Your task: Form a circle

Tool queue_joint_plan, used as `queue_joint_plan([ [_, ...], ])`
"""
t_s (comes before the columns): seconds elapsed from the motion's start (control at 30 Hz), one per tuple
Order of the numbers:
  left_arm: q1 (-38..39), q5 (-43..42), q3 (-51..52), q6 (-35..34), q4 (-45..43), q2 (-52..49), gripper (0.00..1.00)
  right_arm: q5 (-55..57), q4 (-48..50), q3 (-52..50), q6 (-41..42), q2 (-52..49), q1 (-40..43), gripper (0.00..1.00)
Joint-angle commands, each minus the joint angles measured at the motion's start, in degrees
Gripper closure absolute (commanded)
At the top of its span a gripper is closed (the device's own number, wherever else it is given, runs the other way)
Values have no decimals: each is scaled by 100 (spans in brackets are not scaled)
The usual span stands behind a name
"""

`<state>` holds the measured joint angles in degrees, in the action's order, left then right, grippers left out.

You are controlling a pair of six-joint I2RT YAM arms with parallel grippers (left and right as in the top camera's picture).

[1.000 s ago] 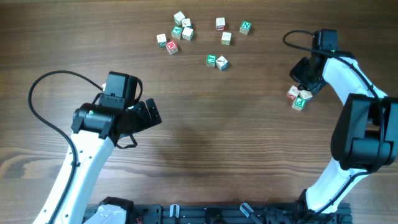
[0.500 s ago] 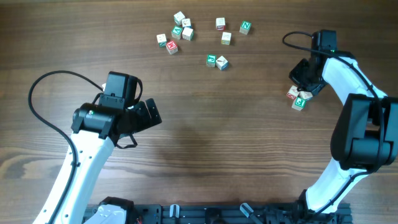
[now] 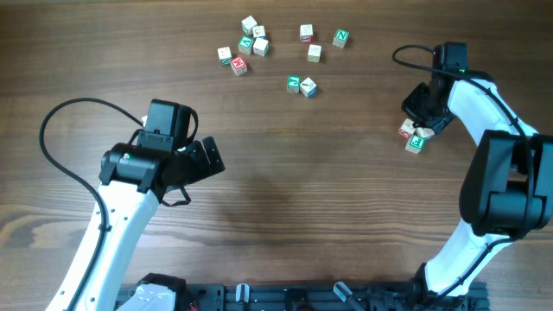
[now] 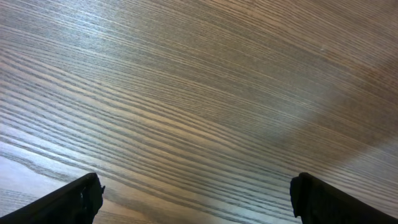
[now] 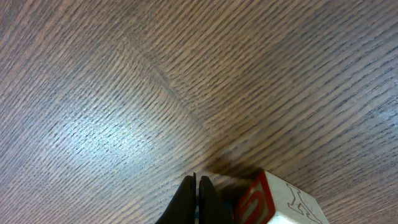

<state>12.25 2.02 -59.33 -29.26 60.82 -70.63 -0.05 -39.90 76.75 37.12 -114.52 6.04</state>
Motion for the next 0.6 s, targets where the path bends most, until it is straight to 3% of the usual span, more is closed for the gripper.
queue_joint_plan([
  [0.0, -44, -26, 11, 26, 0, 13, 0, -98, -44, 37, -94, -92, -26, 96],
  [0.57, -44, -26, 11, 26, 0, 13, 0, -133, -20, 39, -98, -90, -24, 95],
])
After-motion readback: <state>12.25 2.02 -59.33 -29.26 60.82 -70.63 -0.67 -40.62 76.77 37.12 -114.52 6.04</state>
